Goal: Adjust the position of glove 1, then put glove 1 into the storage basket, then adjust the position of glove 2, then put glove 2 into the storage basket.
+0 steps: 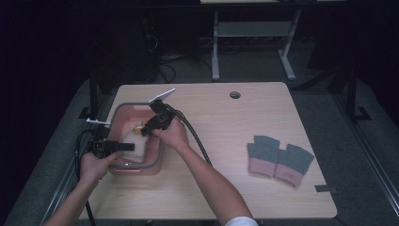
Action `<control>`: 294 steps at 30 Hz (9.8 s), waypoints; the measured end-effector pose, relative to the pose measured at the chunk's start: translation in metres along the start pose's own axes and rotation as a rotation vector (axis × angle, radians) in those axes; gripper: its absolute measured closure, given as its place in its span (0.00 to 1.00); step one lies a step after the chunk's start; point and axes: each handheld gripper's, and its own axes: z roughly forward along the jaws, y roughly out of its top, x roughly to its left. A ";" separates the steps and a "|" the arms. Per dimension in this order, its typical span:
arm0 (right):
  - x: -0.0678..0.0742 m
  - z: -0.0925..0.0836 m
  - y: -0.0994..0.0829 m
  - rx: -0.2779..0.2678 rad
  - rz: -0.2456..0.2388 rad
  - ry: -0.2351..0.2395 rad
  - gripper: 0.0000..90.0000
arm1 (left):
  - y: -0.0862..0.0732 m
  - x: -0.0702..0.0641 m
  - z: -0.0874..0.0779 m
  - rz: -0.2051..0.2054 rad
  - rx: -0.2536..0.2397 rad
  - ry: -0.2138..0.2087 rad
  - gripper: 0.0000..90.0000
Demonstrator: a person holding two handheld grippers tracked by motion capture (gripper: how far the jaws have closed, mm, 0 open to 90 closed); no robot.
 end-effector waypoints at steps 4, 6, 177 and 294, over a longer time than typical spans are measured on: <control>0.000 -0.006 0.000 -0.014 0.026 0.027 0.70 | -0.005 0.005 0.002 -0.022 0.037 -0.001 0.71; -0.002 -0.007 -0.001 -0.011 0.022 0.036 0.70 | -0.007 0.007 0.002 -0.023 0.039 0.000 0.68; -0.139 -0.255 -0.216 -0.332 0.215 -0.140 0.53 | 0.008 -0.214 0.092 0.433 -0.021 -0.353 0.31; -0.144 -0.269 -0.269 -0.210 0.089 -0.594 0.95 | -0.027 -0.235 0.140 0.441 0.048 -0.404 0.30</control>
